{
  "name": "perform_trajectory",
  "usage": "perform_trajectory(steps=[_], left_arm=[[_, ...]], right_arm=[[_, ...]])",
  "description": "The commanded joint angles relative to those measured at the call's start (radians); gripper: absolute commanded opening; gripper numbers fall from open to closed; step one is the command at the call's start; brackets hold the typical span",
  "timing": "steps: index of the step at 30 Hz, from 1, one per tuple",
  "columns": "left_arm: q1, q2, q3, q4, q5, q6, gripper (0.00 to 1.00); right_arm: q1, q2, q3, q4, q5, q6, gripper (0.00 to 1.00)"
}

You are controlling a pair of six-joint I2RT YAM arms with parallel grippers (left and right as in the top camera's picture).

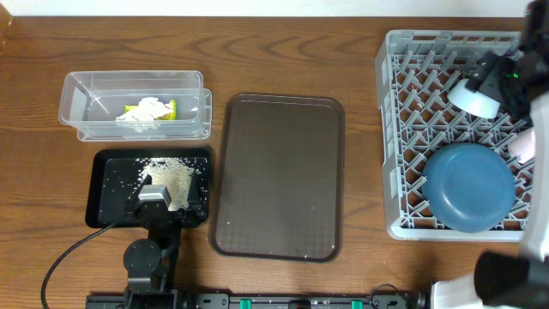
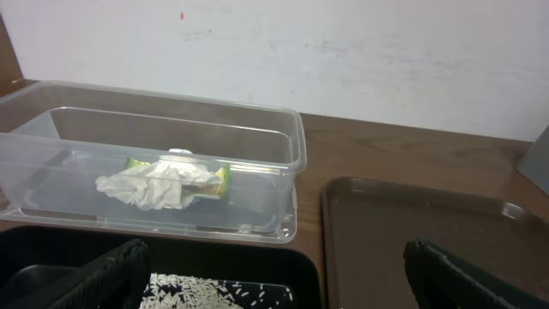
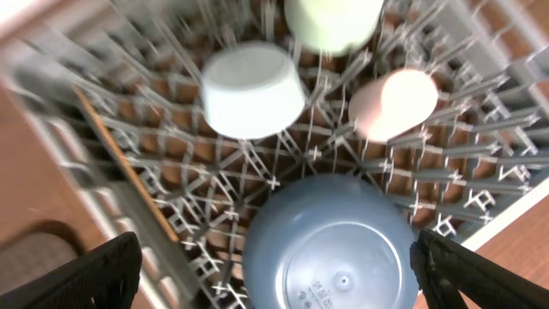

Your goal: Sort waste into correct bins and load items into the dishwasher rack

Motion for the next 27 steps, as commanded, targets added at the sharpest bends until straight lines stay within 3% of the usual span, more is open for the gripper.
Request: perform_trajectory(steps=[1,8,18,27], left_arm=[[0.004,-0.006,-0.017,-0.035,-0.016,0.014,0.96],[0.004,-0.006,-0.017,-0.035,-0.016,0.014,0.96],[0.004,-0.006,-0.017,-0.035,-0.016,0.014,0.96],[0.004,-0.006,-0.017,-0.035,-0.016,0.014,0.96]], right_arm=[[0.005,-0.083,-0.017,0.039,-0.008,-0.010,0.99],[0.085,-0.341,-0.340,0.319,-0.021,-0.013,0.99],[0.278,-0.807,-0.990,0.843,-0.147,-0.234,0.99],[0.295,-1.216,-1.442,1.106,-0.197,-0.235,0.99]])
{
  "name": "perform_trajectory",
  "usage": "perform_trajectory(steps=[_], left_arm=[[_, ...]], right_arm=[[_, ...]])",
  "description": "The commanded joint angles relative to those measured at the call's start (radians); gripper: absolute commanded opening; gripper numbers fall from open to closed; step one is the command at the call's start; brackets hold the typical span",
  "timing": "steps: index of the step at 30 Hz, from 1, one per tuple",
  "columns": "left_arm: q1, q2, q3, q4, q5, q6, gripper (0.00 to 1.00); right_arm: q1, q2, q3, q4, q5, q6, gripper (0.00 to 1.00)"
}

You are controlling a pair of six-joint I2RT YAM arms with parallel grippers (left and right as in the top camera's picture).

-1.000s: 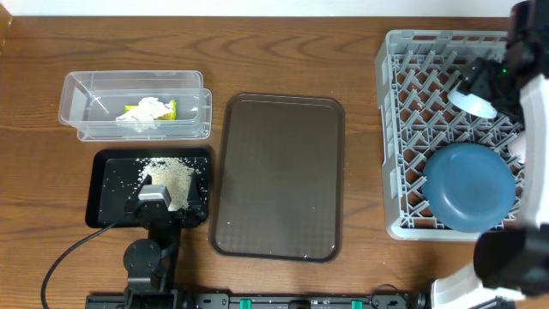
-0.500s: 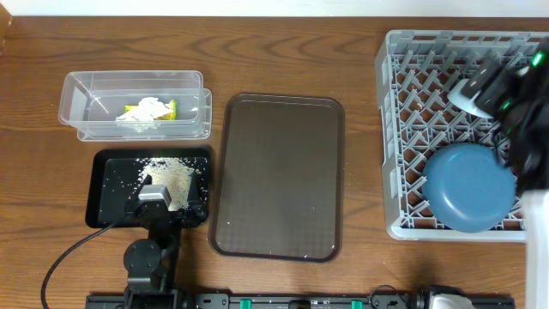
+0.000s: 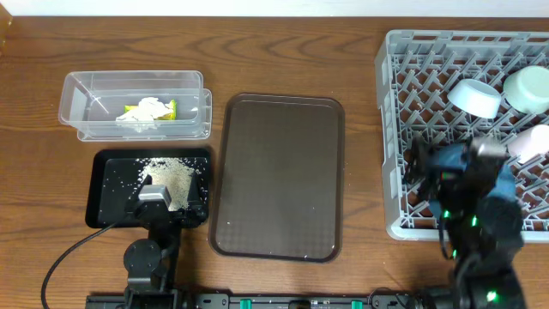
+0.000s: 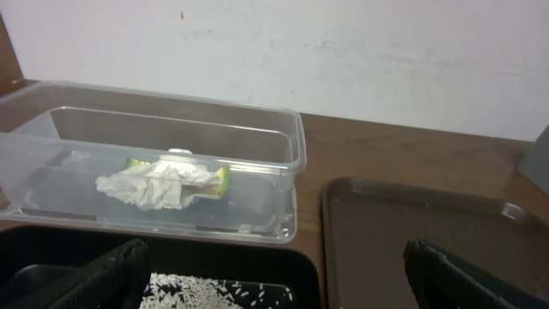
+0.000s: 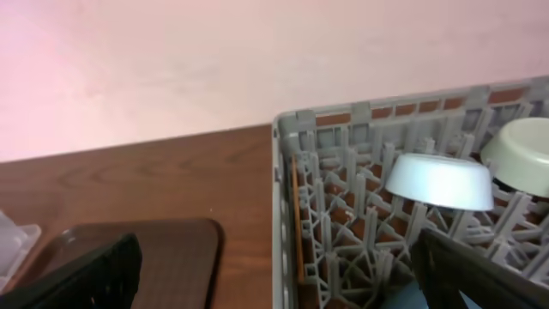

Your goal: Sort waste into correct bins and load items into the dishwasher rack

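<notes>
The grey dishwasher rack (image 3: 393,129) stands at the right, holding a white bowl (image 3: 476,97), a pale green bowl (image 3: 527,87) and a pink cup (image 3: 533,142). A blue bowl (image 3: 508,184) in its front part is mostly covered by my right arm. My right gripper (image 5: 274,276) is open and empty, low over the rack's front left part, facing the back wall. A clear bin (image 3: 77,120) at the back left holds a crumpled tissue (image 4: 150,187) and a green wrapper. My left gripper (image 4: 274,283) hangs open over the black tray (image 3: 107,202) of spilled rice (image 3: 170,176).
A brown serving tray (image 3: 279,176) lies bare in the middle, between the black tray and the rack. The rack's left wall (image 5: 283,215) rises just in front of my right gripper. A cable trails from the left arm's base at the front edge.
My right arm was at the rack's back right, looking down on the bowls. Now it sits over the rack's front, above the blue bowl, looking level toward the wall. The left arm has not moved.
</notes>
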Motion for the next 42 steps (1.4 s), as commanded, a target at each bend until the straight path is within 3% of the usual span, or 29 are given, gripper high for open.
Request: perform_trajectory(steps=[1,16,32,42], left_arm=[[0.004,-0.006,-0.018,-0.034,-0.015,0.013,0.96],[0.004,-0.006,-0.018,-0.034,-0.015,0.013,0.96],[0.004,-0.006,-0.018,-0.034,-0.015,0.013,0.96],[0.004,-0.006,-0.018,-0.034,-0.015,0.013,0.96]], right_arm=[[0.008,-0.124,-0.124,0.047,-0.029,-0.024,0.99],[-0.007,-0.460,-0.525,0.258,-0.043,-0.023,0.99],[-0.156,-0.499,-0.525,0.160,-0.071,-0.046,0.99],[-0.156,-0.499,-0.525,0.159,-0.074,-0.242,0.99]])
